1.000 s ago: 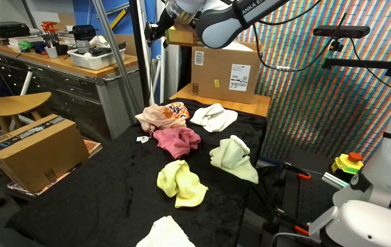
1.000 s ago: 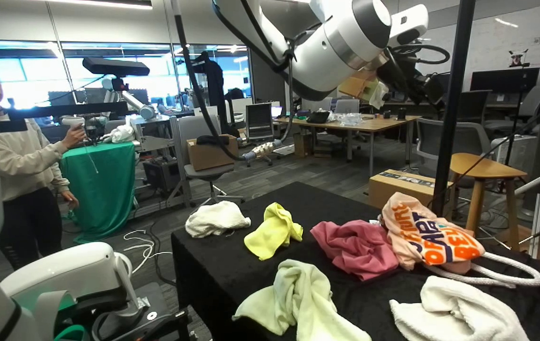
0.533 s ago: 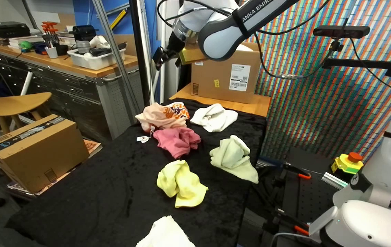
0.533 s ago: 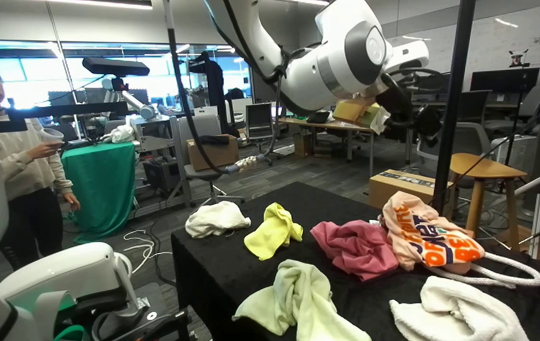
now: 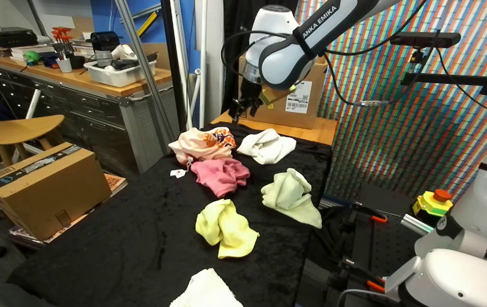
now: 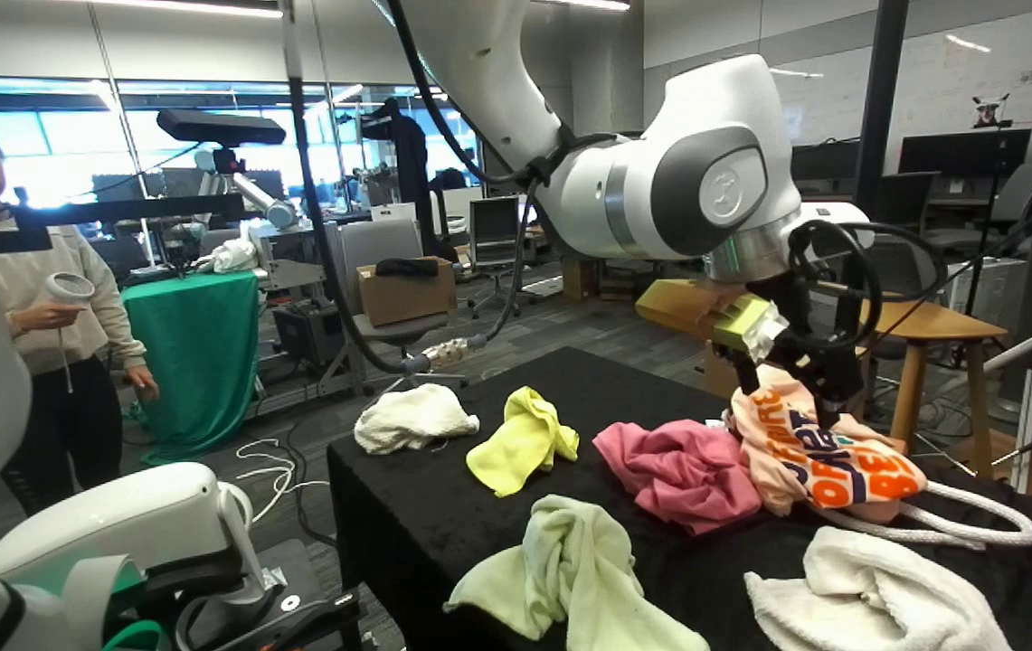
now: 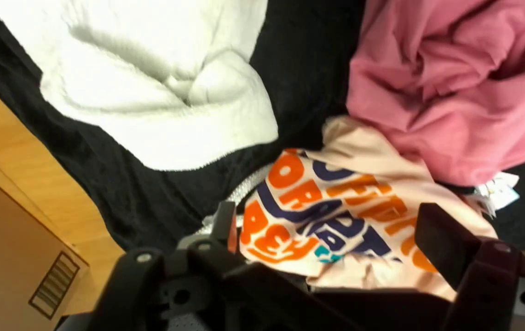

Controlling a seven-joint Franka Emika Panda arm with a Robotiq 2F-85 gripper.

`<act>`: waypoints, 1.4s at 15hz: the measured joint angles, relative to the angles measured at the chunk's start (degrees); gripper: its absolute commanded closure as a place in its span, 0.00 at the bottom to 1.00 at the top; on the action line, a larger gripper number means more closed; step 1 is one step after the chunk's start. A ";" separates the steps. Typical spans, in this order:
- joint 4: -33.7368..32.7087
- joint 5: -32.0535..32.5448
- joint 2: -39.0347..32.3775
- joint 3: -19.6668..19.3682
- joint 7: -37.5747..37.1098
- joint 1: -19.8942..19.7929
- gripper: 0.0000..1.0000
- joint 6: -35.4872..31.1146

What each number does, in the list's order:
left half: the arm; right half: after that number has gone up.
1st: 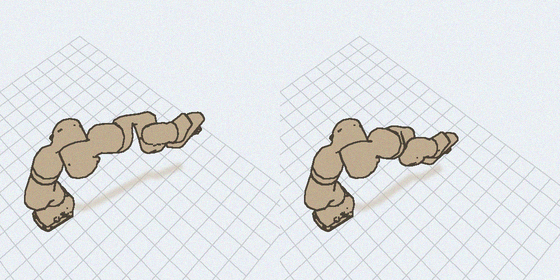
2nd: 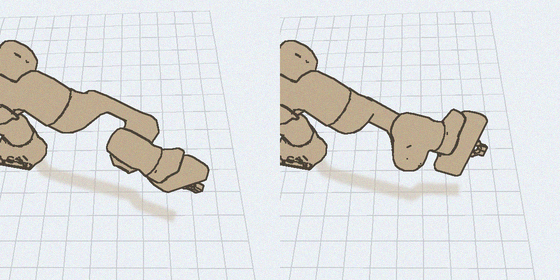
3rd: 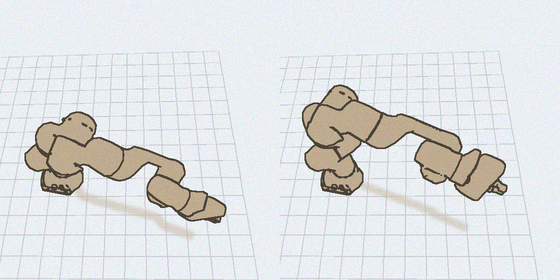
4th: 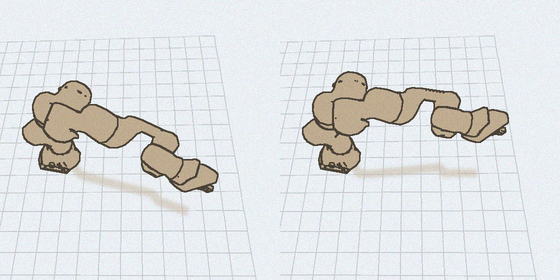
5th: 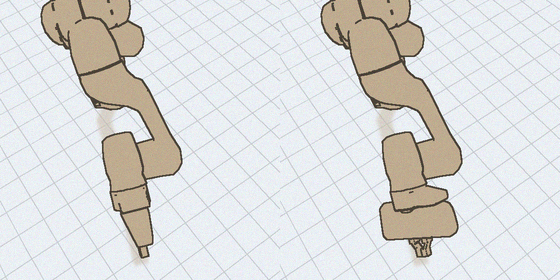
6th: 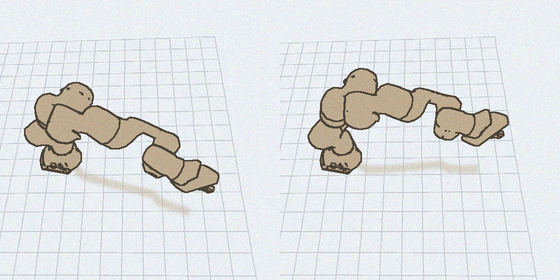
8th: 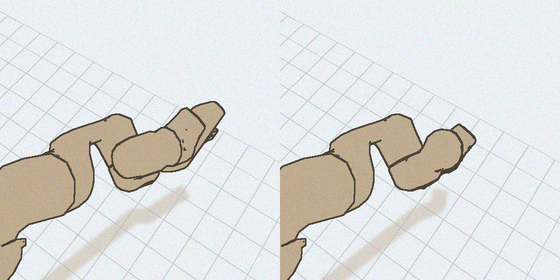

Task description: Put the things on the table in a single pile

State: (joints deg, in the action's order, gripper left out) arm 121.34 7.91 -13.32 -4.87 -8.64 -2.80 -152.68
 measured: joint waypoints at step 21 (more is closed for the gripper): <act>-1.72 -14.29 -11.06 -0.07 18.11 -10.55 0.00 3.36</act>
State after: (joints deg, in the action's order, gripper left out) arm 119.62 -6.38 -24.38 -4.94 9.47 -13.35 -149.31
